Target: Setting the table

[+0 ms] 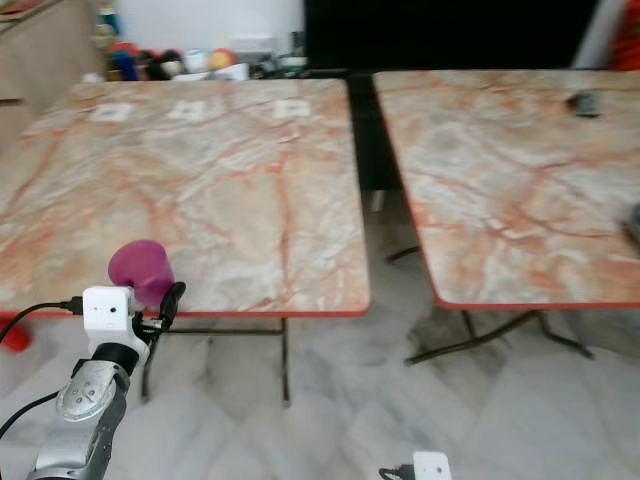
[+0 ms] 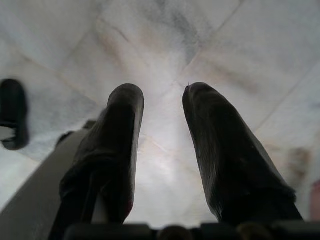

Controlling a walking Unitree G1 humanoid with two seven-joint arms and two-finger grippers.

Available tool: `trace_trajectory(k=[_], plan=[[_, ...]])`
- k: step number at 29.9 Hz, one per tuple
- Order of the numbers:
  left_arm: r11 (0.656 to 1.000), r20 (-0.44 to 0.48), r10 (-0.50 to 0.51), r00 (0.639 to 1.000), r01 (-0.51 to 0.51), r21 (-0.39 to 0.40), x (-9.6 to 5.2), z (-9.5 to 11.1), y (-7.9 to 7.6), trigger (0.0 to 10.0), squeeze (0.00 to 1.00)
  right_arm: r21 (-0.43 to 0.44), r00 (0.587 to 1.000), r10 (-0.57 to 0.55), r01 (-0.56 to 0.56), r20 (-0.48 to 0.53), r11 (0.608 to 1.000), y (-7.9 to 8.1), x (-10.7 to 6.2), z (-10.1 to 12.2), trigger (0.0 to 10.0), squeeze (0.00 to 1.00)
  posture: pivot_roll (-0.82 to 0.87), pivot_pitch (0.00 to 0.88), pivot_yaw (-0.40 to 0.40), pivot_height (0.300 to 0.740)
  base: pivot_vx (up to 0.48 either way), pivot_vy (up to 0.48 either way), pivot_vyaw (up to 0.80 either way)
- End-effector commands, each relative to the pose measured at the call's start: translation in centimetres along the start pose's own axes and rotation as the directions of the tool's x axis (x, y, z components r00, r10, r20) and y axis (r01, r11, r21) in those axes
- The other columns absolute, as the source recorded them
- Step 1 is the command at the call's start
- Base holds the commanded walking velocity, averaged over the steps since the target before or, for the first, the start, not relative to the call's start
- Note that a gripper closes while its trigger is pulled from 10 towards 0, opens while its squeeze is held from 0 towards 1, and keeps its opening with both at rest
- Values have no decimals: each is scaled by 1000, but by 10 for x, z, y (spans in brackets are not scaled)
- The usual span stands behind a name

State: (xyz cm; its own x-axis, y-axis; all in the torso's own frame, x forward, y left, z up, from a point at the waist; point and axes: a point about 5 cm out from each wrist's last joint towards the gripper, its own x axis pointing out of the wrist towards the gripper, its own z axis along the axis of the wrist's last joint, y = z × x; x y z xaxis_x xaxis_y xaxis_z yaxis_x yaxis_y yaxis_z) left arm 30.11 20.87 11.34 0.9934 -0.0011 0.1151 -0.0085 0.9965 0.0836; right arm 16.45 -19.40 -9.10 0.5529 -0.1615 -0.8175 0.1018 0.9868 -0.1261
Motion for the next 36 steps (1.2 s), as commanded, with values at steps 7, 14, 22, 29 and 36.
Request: trace_trajectory(k=[7,14,22,29,36], plan=[[999,-22,2,1000,-1,38,-2,-1,2,10000,0,20,1000,6,-6,-10,1000,2,0,-3,10000,0,37,118,-38,740,0,0,0],[999,-24,-1,1000,2,48,-3,-1,1,10000,0,22,1000,7,-6,-6,1000,3,0,-2,10000,0,38,118,-39,740,0,-284,0],[999,-26,7,1000,-6,54,-3,0,4,10000,0,19,1000,9,-9,-6,1000,5,0,0,10000,0,38,119,-39,740,0,-353,0],[998,-24,10,1000,-8,55,-3,0,5,10000,0,19,1000,11,-11,-2,1000,7,0,1,10000,0,38,118,-39,740,0,-375,0],[998,-25,12,1000,-11,58,-4,0,6,10000,0,18,1000,9,-9,1,1000,6,0,2,10000,0,39,116,-38,740,0,-380,0]])
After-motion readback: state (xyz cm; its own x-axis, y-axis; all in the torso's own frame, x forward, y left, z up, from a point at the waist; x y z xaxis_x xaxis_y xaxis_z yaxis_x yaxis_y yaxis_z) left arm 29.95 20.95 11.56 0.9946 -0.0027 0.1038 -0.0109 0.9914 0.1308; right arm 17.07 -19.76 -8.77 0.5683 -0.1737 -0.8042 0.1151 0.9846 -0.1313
